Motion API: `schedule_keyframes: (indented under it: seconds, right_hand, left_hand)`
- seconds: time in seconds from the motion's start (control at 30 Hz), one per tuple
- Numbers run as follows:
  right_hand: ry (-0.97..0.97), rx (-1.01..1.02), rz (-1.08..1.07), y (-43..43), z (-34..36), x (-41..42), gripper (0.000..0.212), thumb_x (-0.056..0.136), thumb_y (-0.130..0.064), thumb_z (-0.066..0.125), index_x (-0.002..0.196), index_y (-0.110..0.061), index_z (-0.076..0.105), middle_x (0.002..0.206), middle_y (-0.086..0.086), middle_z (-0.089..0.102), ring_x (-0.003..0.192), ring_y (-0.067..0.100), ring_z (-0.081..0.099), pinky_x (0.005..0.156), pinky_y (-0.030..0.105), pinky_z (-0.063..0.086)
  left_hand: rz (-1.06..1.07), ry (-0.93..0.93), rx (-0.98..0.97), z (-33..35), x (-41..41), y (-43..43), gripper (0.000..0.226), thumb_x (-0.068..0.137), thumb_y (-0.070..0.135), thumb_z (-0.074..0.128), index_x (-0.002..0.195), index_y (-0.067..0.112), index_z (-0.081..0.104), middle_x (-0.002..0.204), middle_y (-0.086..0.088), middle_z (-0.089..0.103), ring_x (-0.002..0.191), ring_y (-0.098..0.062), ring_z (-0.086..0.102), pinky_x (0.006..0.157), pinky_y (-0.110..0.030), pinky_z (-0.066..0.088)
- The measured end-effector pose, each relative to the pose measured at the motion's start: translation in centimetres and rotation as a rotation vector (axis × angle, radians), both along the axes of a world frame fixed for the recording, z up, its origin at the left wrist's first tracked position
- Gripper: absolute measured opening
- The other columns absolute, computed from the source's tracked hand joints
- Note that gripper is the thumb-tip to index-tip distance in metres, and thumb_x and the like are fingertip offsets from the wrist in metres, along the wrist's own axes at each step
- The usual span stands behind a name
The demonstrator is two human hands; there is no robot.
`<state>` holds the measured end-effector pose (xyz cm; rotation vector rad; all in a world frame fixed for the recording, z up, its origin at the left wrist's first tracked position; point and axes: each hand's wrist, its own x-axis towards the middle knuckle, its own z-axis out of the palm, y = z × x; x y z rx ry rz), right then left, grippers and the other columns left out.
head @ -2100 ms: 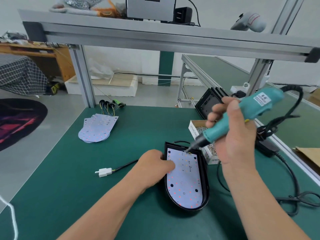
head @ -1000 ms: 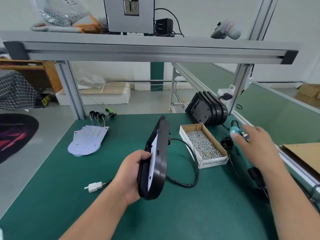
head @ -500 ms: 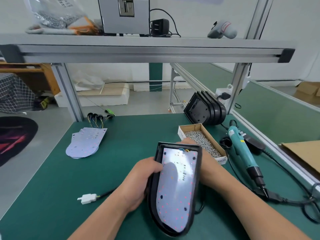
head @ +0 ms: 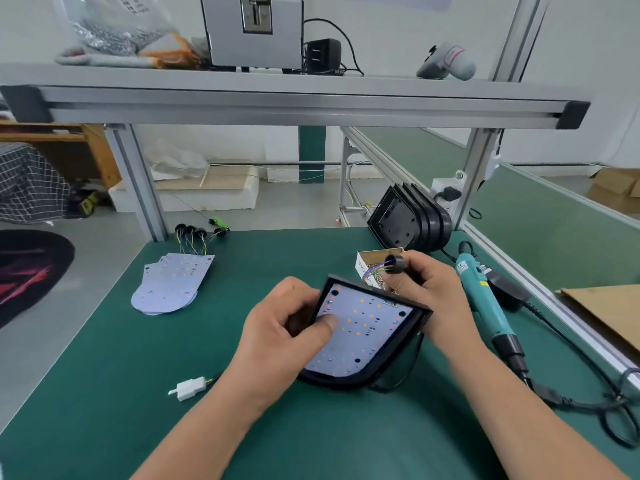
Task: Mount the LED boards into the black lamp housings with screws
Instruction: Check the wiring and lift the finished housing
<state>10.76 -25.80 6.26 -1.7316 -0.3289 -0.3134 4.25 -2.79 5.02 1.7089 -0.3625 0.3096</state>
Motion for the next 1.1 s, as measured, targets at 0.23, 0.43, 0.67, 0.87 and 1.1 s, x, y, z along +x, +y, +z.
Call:
schedule_keyframes:
  seconds: [0.23,0.43,0.67,0.87,1.1]
  right_hand:
    - [0.011,0.127,0.259,-2.3,0.4,0.1,0.009,0.078,-0.024,0.07,0.071,-0.02,0.066,0.063,0.002,0.045,0.057,0.014,0.034,0.052,0.02,0.028]
    - [0.151,0.173,0.342,-3.2,0.5,0.0,0.014,0.074,-0.025,0.071,0.065,-0.02,0.061,0.058,-0.001,0.039,0.052,0.009,0.03,0.048,0.018,0.024]
    - [0.175,0.16,0.309,-3.2,0.4,-0.1,0.029,0.085,-0.01,0.057,0.063,-0.026,0.067,0.054,-0.007,0.042,0.049,0.008,0.029,0.048,0.02,0.021]
    - [0.256,0.174,0.314,-3.9,-0.1,0.3,0.027,0.082,-0.02,0.065,0.083,0.007,0.061,0.054,-0.005,0.042,0.048,0.009,0.028,0.049,0.024,0.019]
    - [0.28,0.22,0.285,-3.3,0.6,-0.4,0.056,0.077,-0.025,0.07,0.095,0.025,0.051,0.078,0.028,0.047,0.078,0.031,0.031,0.074,0.046,0.013]
  left_hand:
    - [-0.022,-0.103,0.19,0.0,-0.2,-0.1,0.023,0.082,0.04,0.083,0.104,0.044,0.078,0.088,0.014,0.051,0.072,-0.005,0.05,0.068,-0.011,0.037]
    - [-0.24,0.179,-0.205,-0.2,0.6,0.8,0.057,0.099,0.07,0.054,0.112,0.021,0.08,0.084,0.001,0.056,0.065,-0.015,0.037,0.059,-0.025,0.037]
    - [-0.157,0.629,-0.386,-0.9,4.1,-0.2,0.03,0.103,-0.007,0.043,0.122,0.0,0.065,0.091,-0.01,0.074,0.06,-0.011,0.05,0.051,-0.021,0.04]
    - [-0.238,0.774,-0.274,-1.1,6.2,-2.9,0.041,0.098,-0.015,0.04,0.122,0.0,0.07,0.097,-0.005,0.081,0.085,-0.018,0.067,0.069,-0.022,0.057]
    - [-0.394,0.62,-0.211,3.0,9.9,-7.8,0.039,0.104,-0.011,0.038,0.133,-0.008,0.063,0.122,-0.021,0.072,0.097,-0.025,0.056,0.09,-0.032,0.045]
